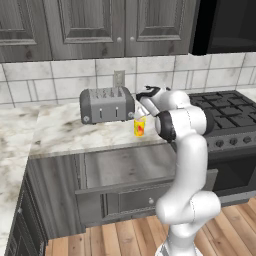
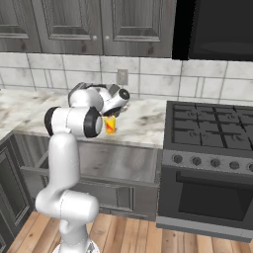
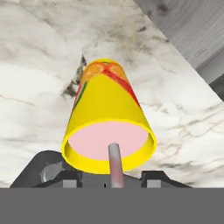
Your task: Pick up the straw from the left drawer and put it inside the smoothie cup.
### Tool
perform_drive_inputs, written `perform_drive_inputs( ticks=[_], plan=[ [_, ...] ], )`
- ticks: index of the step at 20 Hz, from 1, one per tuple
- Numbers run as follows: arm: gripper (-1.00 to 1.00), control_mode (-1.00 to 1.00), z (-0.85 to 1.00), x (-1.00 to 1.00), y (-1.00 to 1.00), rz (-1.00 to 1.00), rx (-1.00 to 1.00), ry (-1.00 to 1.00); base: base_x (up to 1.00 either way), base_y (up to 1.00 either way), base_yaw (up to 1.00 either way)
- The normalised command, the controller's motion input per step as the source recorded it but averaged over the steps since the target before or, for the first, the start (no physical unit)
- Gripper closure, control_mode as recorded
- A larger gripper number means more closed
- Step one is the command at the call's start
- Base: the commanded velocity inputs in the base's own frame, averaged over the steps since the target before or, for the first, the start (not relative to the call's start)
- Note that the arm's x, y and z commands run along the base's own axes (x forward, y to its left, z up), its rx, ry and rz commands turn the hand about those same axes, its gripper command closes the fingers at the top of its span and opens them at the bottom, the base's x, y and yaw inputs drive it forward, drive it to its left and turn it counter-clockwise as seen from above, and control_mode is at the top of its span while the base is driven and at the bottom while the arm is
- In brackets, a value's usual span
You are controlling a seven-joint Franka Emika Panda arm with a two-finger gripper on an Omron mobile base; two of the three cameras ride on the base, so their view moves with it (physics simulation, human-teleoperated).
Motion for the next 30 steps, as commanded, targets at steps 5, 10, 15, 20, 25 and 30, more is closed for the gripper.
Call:
perform_drive_inputs(
  ticks=[5,10,15,20,25,30],
  plan=[
    [-1.0,-1.0,0.0,-0.26,-0.14,-0.12,0.0,0.04,0.0,0.0,0.0],
    [-1.0,-1.0,0.07,-0.3,-0.14,-0.15,0.0,0.0,0.0,0.0,0.0],
    [-1.0,-1.0,0.23,-0.79,-0.1,-0.16,0.0,-0.01,0.0,0.0,0.0],
    [-1.0,-1.0,0.43,-0.99,-0.01,-0.18,0.0,-0.02,0.0,0.0,0.0],
    [-1.0,-1.0,0.72,-1.0,0.0,-0.17,0.0,-0.08,0.0,0.0,0.0],
    [-1.0,-1.0,0.99,-0.99,0.0,-0.16,-0.02,-0.03,0.0,0.0,0.0]
  ],
)
